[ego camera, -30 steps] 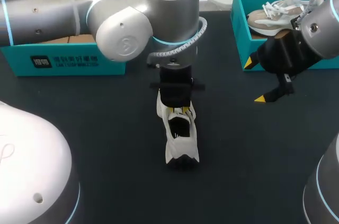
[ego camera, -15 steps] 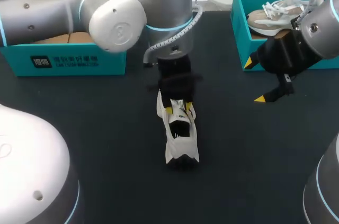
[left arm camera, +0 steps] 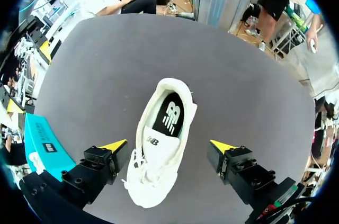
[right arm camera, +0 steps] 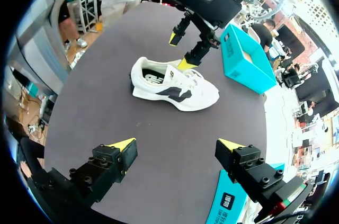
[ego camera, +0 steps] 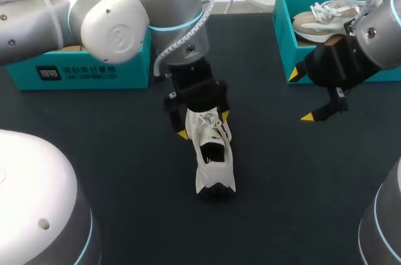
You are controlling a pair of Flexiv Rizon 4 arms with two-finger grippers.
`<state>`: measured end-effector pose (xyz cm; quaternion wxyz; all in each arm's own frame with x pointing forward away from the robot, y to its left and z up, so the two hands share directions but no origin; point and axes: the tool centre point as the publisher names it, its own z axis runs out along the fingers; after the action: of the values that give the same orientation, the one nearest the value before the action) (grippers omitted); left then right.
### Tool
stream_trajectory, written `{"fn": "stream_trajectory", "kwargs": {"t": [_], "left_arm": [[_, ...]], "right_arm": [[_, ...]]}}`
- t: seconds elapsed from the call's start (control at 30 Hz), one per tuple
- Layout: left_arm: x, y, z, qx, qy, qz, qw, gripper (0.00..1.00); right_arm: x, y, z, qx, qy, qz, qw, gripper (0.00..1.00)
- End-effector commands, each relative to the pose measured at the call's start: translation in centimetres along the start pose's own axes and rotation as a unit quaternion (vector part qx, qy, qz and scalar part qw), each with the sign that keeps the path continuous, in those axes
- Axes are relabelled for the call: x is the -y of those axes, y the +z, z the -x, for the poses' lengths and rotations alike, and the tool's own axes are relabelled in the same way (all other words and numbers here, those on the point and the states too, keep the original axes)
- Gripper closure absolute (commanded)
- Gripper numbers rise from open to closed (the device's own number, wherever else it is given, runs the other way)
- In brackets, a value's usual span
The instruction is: Take the shoe out of the shoebox, open the shoe tongue, remove and reinsert the insole, then place the shoe into the shoebox
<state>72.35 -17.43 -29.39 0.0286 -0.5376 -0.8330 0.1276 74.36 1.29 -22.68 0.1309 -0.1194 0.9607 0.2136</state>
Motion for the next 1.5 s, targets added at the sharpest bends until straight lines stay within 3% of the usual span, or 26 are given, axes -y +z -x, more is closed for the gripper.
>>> {"fn": "stream_trajectory", "kwargs": {"t": [0.03,0.37,0.4,0.6,0.73,0.93,1.2,1.5], "left_arm": [[1.6,0.4,-0.4,-0.001,-0.085,0.026,0.996,0.00],[4.5,-0.6,-2.7,0.075,-0.278,0.040,0.957,0.00],[4.8,-0.6,-2.9,0.081,-0.286,0.023,0.955,0.00],[6.7,-0.4,-3.6,0.111,-0.380,0.016,0.918,0.00],[8.0,0.0,-3.3,0.091,-0.396,0.018,0.913,0.00],[8.3,1.1,-2.4,0.065,-0.434,0.021,0.899,0.00],[8.8,3.0,-2.1,0.068,-0.451,0.010,0.890,0.00],[10.2,4.8,-1.7,0.068,-0.479,0.037,0.875,0.00]], "right_arm": [[0.0,0.1,0.0,0.001,0.000,-0.002,1.000,0.00],[0.0,0.1,0.0,0.001,0.000,-0.002,1.000,0.00],[0.0,0.1,0.0,0.001,0.000,-0.002,1.000,0.00],[0.0,0.1,0.0,0.001,0.000,-0.002,1.000,0.00],[0.0,0.1,0.0,0.001,0.000,-0.002,1.000,0.00],[0.0,0.1,0.0,0.001,0.000,-0.002,1.000,0.00],[0.0,0.1,0.0,0.001,0.000,-0.002,1.000,0.00],[0.0,0.1,0.0,0.001,0.000,-0.002,1.000,0.00]]}}
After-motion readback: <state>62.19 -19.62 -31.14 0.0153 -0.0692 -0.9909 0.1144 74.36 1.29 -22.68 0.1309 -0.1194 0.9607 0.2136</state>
